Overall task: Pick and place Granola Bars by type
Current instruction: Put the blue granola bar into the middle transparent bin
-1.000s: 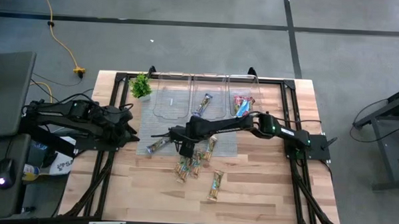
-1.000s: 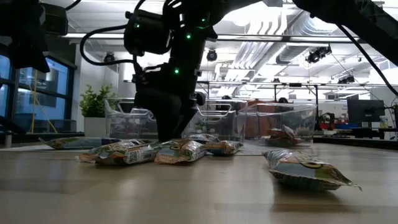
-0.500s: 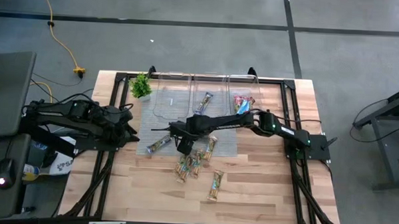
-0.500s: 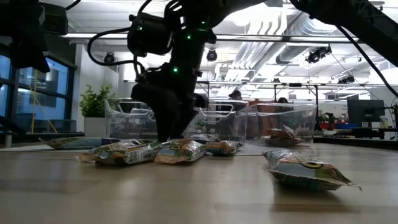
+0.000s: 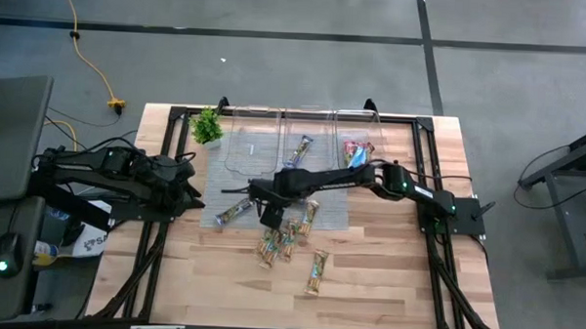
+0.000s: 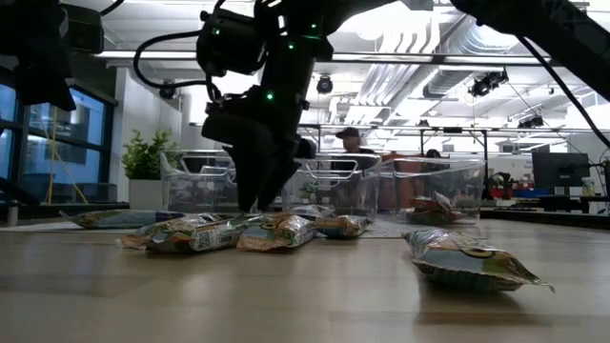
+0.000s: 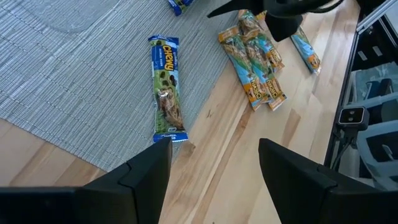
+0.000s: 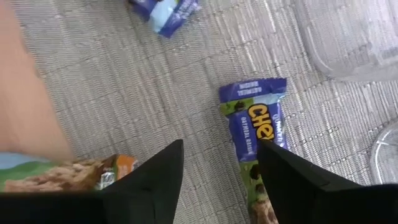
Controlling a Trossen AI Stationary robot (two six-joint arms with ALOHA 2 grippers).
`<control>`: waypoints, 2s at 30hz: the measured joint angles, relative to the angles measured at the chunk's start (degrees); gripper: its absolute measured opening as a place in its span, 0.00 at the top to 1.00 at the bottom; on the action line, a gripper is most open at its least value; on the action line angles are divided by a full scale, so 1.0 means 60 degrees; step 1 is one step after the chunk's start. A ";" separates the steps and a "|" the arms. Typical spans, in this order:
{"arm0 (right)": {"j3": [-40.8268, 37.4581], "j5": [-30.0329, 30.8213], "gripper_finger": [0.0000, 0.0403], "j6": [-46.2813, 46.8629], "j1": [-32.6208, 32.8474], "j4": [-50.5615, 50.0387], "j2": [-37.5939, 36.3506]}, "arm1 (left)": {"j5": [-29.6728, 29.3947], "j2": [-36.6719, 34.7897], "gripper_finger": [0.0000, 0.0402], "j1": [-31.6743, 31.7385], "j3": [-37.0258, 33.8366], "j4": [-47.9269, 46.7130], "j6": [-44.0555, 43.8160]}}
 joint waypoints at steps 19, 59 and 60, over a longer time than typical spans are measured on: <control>-0.0025 0.0013 0.46 -0.0344 -0.0324 -0.0500 -0.0018 | 0.0026 0.0003 0.42 0.0001 0.0000 0.0000 0.0075; -0.0029 -0.1557 0.87 0.0984 0.0199 0.0162 -0.0710 | 0.0452 0.0001 0.42 0.0003 0.0000 -0.0075 0.0287; -0.0029 -0.1458 0.87 0.1021 0.0208 0.0205 -0.0873 | 0.0452 0.0002 0.42 0.0002 0.0000 -0.0071 0.0287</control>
